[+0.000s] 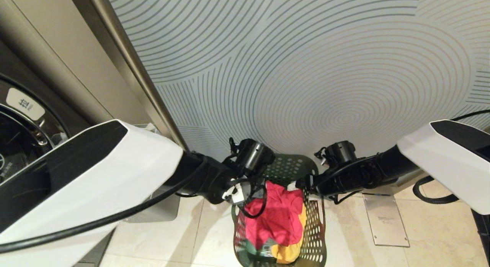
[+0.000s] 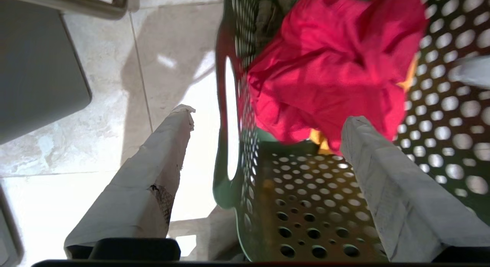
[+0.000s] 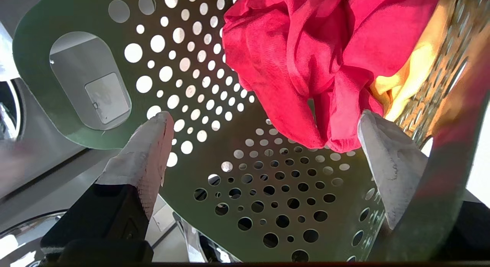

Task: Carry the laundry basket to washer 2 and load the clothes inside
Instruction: Pick up the clothes basket and put it beside the washing machine

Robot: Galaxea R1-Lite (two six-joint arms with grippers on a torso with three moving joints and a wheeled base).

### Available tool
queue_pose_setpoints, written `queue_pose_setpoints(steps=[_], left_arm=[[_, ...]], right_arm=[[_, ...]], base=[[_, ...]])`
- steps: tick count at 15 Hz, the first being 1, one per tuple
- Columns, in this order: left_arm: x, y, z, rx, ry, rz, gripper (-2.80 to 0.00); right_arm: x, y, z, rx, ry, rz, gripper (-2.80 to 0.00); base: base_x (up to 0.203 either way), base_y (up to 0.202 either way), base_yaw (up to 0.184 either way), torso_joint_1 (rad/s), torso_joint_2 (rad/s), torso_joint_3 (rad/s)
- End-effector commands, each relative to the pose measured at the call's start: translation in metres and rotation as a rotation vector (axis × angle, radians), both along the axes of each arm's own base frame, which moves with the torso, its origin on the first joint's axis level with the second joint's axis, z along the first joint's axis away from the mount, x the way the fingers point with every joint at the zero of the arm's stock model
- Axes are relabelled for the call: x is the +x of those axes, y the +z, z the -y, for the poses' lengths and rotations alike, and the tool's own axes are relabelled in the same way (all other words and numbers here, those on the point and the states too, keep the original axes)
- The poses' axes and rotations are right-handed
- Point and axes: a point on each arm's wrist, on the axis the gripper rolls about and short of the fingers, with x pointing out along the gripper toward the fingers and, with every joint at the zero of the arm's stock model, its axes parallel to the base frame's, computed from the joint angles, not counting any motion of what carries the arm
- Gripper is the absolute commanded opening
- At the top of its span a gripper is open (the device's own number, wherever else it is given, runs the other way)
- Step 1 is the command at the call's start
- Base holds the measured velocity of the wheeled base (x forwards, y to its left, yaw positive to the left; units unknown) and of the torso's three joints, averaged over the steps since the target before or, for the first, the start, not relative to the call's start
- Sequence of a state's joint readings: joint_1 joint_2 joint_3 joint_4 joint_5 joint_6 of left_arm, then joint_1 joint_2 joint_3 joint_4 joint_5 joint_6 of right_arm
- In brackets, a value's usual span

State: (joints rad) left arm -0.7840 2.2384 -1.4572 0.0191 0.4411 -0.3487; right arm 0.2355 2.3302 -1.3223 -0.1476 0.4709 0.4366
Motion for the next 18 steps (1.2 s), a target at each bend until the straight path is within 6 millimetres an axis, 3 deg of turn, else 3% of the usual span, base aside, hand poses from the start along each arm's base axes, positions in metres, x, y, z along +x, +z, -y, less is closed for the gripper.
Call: queue_pose_setpoints(steps=[1, 4, 8, 18], left_arm=[[0.01, -0.027, 0.0, 0.034, 0.018, -0.033, 0.0], [0.03, -0.053, 0.0, 0.04, 0.02, 0.002, 0.0], [0.035, -0.071, -0.003, 0.066, 0.028, -0.028, 0.0], [0.032, -0.081, -0.002, -0.066, -0.074, -0.182, 0.0]], right_arm=[[0.0, 0.001, 0.0, 0.004, 0.001, 0.001, 0.0], [0.0, 0.002, 0.0, 0.004, 0.0, 0.005, 0.0], [0.0, 0.001, 0.0, 0.004, 0.001, 0.001, 0.0], [0.001, -0.011, -0.007, 0.021, 0.034, 0.027, 0.0]], base=[[0.0, 0.0, 0.0, 0.0, 0.0, 0.0], [0.0, 0.0, 0.0, 0.0, 0.0, 0.0], [0.0, 0.0, 0.0, 0.0, 0.0, 0.0], [0.0, 0.0, 0.0, 0.0, 0.0, 0.0]])
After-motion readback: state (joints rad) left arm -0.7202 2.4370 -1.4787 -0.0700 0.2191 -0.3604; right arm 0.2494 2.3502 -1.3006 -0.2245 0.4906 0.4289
